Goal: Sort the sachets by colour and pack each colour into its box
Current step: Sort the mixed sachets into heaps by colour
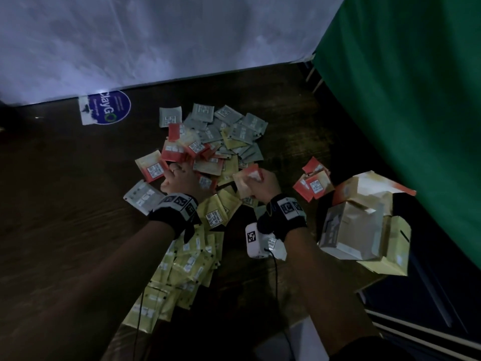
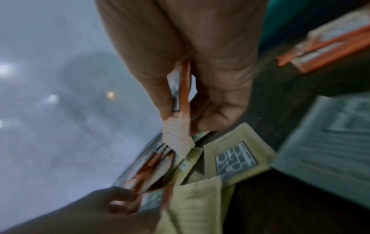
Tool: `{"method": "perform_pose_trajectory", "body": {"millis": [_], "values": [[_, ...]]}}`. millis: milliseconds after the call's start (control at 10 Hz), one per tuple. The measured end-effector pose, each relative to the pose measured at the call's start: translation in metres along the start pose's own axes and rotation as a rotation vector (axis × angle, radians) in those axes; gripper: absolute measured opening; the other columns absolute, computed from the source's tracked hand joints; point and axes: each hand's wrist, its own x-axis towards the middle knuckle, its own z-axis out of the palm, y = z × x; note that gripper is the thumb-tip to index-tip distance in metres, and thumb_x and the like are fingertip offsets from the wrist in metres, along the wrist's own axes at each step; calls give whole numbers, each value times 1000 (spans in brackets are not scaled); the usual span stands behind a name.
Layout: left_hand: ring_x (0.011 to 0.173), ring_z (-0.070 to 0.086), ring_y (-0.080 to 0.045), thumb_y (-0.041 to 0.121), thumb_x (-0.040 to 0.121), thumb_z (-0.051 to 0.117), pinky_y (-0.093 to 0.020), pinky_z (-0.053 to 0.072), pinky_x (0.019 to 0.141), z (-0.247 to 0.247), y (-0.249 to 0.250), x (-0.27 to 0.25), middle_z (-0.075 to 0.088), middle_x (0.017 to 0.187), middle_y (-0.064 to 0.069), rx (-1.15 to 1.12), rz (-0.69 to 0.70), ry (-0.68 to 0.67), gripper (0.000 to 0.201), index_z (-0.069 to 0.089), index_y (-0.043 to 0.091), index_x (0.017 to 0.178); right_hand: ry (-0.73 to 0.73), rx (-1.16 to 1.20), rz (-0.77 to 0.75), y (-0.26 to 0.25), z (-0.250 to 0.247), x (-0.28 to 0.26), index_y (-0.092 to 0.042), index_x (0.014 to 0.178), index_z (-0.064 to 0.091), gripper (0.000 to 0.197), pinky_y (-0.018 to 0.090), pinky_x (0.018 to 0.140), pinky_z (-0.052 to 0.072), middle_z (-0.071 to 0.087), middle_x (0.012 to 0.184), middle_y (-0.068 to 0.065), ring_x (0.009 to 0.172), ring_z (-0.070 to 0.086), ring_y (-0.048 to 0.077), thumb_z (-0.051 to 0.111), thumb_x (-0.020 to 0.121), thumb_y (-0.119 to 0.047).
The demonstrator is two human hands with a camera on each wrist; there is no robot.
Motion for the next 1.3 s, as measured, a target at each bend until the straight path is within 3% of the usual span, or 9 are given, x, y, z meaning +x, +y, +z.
{"method": "perform_pose_trajectory", "body": {"millis": [300, 500, 600, 700, 800, 900, 1000, 1100, 1300], "values": [[107, 57, -39, 24, 89, 60, -41, 45, 87, -24, -13, 14, 58, 115, -26, -30, 183, -81, 40, 51, -4, 117, -69, 273, 100, 18, 0, -24, -9, 101, 65, 14, 22, 56, 45, 65, 87, 5, 71, 59, 12, 64, 88, -14], [104, 61, -37, 14, 76, 74, -45, 52, 87, -49, -35, 3, 63, 112, -21, -378, 84, -147, 41, 60, 2, 113, -193, 458, 63, 1, 5, -35, -13, 96, 64, 6, 21, 61, 51, 65, 83, 0, 72, 61, 10, 63, 90, -14], [89, 67, -31, 2, 76, 74, -40, 59, 70, -66, -25, -16, 65, 102, -19, -736, 150, -262, 36, 59, 4, 109, -305, 618, 13, -11, 14, -38, -8, 105, 59, 14, 29, 75, 53, 64, 88, 2, 81, 62, 14, 55, 92, -5], [71, 56, -10, 1, 90, 55, -19, 52, 56, -70, 2, -43, 54, 85, -1, -740, 260, -378, 11, 52, 11, 93, -332, 713, 31, -19, 21, -36, -14, 109, 57, 16, 42, 84, 53, 64, 100, 7, 91, 63, 22, 55, 94, -11], [80, 52, -14, 5, 99, 39, -36, 47, 87, -54, 19, -53, 46, 82, 6, -681, 333, -292, 21, 55, 15, 91, -275, 735, 98, -17, 18, -37, -12, 117, 54, 25, 44, 71, 59, 64, 108, 12, 92, 65, 28, 58, 93, -16], [102, 52, -27, 20, 99, 44, -35, 42, 86, -17, 14, -24, 48, 105, -6, -442, 515, -202, 21, 58, 7, 106, -31, 515, 113, -10, -2, -31, -12, 114, 50, 30, 38, 64, 59, 60, 113, 13, 91, 63, 26, 64, 88, -15], [97, 58, -24, 30, 94, 52, -32, 46, 81, -20, 8, -8, 55, 117, -11, -355, 510, -124, 27, 61, 11, 110, 248, 408, 134, 6, -44, -4, -3, 132, 40, 39, 41, 80, 55, 50, 123, 14, 107, 54, 29, 50, 94, -4], [118, 49, -33, 30, 87, 60, -40, 41, 98, -25, 3, 28, 47, 128, -18, -287, 361, 5, 41, 56, 9, 122, 395, 184, 262, 18, -70, 21, 1, 138, 36, 43, 46, 102, 43, 41, 141, 22, 125, 45, 37, 39, 96, -7], [131, 34, -38, 64, 68, 69, -51, 36, 105, -36, 17, 78, 29, 145, -15, -9, 300, -15, 86, 36, 22, 136, 510, -482, 386, 25, -61, 35, -20, 149, 9, 74, 50, 105, 31, 2, 155, 20, 139, 14, 43, 54, 90, -13]]}}
